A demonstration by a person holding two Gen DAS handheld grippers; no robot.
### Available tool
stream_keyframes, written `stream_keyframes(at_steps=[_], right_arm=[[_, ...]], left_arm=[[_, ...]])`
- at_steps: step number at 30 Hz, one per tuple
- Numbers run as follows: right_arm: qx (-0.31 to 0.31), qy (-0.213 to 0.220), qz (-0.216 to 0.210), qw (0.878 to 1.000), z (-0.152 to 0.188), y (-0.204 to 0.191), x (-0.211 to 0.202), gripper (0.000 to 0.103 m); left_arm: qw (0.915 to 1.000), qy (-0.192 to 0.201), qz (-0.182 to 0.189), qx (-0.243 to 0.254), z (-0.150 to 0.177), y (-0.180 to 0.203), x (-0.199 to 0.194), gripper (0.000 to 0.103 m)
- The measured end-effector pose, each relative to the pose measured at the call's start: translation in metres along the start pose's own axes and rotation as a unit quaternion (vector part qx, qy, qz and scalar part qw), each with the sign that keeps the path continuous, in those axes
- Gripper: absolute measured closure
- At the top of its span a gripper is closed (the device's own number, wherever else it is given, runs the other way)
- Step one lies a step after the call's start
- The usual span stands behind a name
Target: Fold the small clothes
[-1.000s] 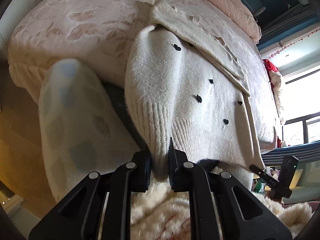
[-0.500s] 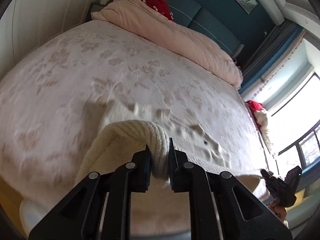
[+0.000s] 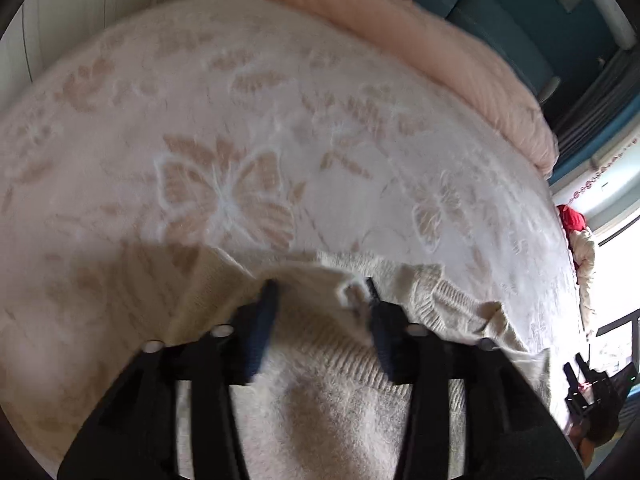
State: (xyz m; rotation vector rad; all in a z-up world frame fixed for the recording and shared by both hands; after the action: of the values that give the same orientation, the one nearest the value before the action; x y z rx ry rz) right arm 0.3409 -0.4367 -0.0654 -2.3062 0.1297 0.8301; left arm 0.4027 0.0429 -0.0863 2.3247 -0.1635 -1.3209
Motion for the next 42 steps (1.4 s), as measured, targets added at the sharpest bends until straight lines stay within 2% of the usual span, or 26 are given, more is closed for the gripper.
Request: stream_keyframes(at_steps=[1,3,4,6,8,10,11,13,16,18,20,21,22,23,26,29,30,32,34,36,38,39,41,42], right_arm=[[-0.014,0.011,0.007,1.000,-0.002,0.001,-0.009,0.042],[-0.067,-0.008,0.033,0.997,0.006,0.002,-0.012,0.042],[-0.092,-0.024,0.045,0.994,0.014,0.004,-0.008,0.042],[-0.128,-0.062,0.067,0.988,0.032,0.009,0.009,0.042],[-0.141,-0.096,0.082,0.982,0.050,0.015,0.027,0.046],[-0.143,-0.123,0.087,0.978,0.064,0.019,0.042,0.084],[-0.137,-0.130,0.077,0.979,0.067,0.017,0.045,0.094],[-0.131,-0.097,0.060,0.985,0.052,0.004,0.033,0.096],[-0.128,-0.024,0.030,0.991,0.012,-0.020,-0.002,0.097],[-0.121,-0.006,0.033,0.992,-0.003,-0.018,-0.006,0.097],[-0.115,-0.042,0.067,0.990,0.006,0.007,0.021,0.097],[-0.105,-0.085,0.091,0.987,0.023,0.028,0.045,0.097],[-0.093,-0.124,0.105,0.982,0.039,0.042,0.064,0.097],[-0.091,-0.135,0.107,0.981,0.046,0.047,0.072,0.095],[-0.110,-0.081,0.107,0.985,0.026,0.022,0.044,0.088],[-0.169,-0.025,0.118,0.978,0.013,-0.016,0.004,0.087],[-0.188,-0.019,0.102,0.977,0.019,-0.036,-0.004,0.087],[-0.198,-0.044,0.049,0.978,0.046,-0.073,0.004,0.087],[-0.197,-0.103,-0.026,0.975,0.096,-0.115,0.027,0.088],[-0.215,-0.152,-0.065,0.963,0.150,-0.145,0.052,0.092],[-0.244,-0.178,-0.066,0.951,0.182,-0.155,0.069,0.097],[-0.258,-0.177,-0.047,0.949,0.186,-0.147,0.073,0.101],[-0.246,-0.156,-0.013,0.956,0.167,-0.110,0.067,0.103],[-0.211,-0.143,0.002,0.967,0.149,-0.080,0.060,0.103]], left_arm=[[0.9996,0.019,0.001,0.022,-0.004,0.001,-0.012,0.029],[0.9966,0.041,-0.003,0.072,-0.004,0.001,-0.027,0.014],[0.9950,0.043,-0.004,0.090,-0.003,0.001,-0.029,0.014],[0.9935,0.016,-0.027,0.110,0.002,-0.007,-0.009,0.014],[0.9944,-0.025,-0.038,0.095,0.009,-0.016,0.017,0.024],[0.9944,-0.063,-0.037,0.076,0.017,-0.022,0.032,0.073],[0.9948,-0.077,-0.034,0.058,0.018,-0.025,0.037,0.085],[0.9972,-0.059,-0.015,0.043,0.009,-0.018,0.026,0.090],[0.9989,-0.031,0.006,0.035,-0.012,-0.005,0.003,0.091],[0.9992,-0.028,-0.006,0.029,-0.019,-0.007,0.008,0.091],[0.9974,-0.040,-0.045,0.038,-0.015,-0.017,0.031,0.091],[0.9954,-0.057,-0.068,0.038,-0.008,-0.026,0.048,0.091],[0.9937,-0.070,-0.080,0.034,-0.003,-0.033,0.058,0.091],[0.9941,-0.066,-0.081,0.032,-0.001,-0.035,0.063,0.090],[0.9951,-0.034,-0.078,0.051,-0.009,-0.020,0.041,0.087],[0.9921,0.024,-0.072,0.099,-0.016,0.006,-0.004,0.087],[0.9911,0.040,-0.060,0.111,-0.014,0.018,-0.019,0.087],[0.9918,0.045,-0.018,0.118,-0.001,0.045,-0.037,0.085],[0.9936,0.021,0.010,0.111,0.024,0.066,-0.031,0.070],[0.9947,-0.016,0.015,0.100,0.057,0.074,-0.008,0.069],[0.9942,-0.053,-0.001,0.093,0.085,0.066,0.020,0.069],[0.9941,-0.062,-0.012,0.088,0.091,0.057,0.029,0.070],[0.9948,-0.058,-0.008,0.083,0.090,0.041,0.032,0.073],[0.9951,-0.055,-0.002,0.082,0.087,0.034,0.031,0.074]])
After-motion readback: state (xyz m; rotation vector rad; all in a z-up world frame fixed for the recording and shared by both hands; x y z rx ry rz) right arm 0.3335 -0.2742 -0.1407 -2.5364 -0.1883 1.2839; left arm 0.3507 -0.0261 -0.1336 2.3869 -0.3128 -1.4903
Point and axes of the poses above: each gripper's, at about its wrist camera, not at the fingertips, and x roughly the way its jaws point, y to its right, z to its underside, the point moved 10 cm from there along x, roughly the way its jaws point, and after that the axes turned 7 degrees about -x, right-handed, at the moved point
